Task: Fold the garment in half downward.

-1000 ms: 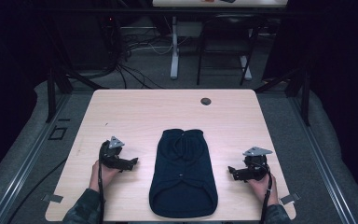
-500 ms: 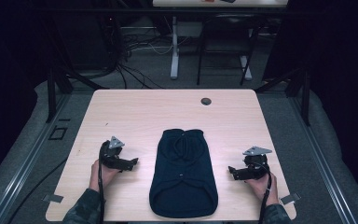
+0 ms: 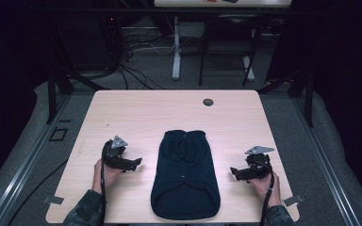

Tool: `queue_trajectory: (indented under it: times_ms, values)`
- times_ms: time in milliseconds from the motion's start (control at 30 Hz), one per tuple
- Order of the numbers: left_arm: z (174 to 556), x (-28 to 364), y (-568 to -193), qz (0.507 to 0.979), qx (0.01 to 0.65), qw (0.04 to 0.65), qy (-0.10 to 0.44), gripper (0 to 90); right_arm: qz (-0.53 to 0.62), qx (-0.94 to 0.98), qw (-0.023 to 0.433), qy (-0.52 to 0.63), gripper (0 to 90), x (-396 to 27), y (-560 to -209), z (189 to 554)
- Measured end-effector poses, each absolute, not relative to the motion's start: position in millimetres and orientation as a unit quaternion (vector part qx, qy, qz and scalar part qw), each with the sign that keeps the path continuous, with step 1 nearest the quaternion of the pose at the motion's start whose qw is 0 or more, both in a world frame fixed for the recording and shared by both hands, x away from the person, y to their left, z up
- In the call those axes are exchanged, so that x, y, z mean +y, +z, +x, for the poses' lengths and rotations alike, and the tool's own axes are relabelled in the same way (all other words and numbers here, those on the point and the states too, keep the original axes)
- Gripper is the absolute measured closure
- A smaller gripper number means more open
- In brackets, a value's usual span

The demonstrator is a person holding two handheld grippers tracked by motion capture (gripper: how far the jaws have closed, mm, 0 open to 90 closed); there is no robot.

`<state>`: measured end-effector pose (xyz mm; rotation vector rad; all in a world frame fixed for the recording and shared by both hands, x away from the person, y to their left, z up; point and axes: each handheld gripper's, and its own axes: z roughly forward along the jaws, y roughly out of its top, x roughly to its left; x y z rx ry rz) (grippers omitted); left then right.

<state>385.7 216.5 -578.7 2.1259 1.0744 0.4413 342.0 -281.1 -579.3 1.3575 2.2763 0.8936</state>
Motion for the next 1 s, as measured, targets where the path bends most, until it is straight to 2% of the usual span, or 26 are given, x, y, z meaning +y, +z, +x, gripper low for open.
queue_trajectory:
  times_ms: [200, 533, 1000]
  values:
    - [391.0, 211.1, -568.8, 0.82, 0.409, 0.365, 0.165, 0.9, 0.473, 0.805, 0.161, 0.319, 0.0, -277.7, -570.2, 344.1]
    - [414.7, 201.2, -568.2, 0.825, 0.413, 0.366, 0.124, 0.4, 0.46, 0.811, 0.136, 0.334, 0.0, -261.8, -552.9, 363.2]
    - [439.9, 172.7, -543.4, 0.843, 0.382, 0.356, 0.13, 0.3, 0.428, 0.835, 0.125, 0.322, 0.0, -227.1, -531.4, 396.6]
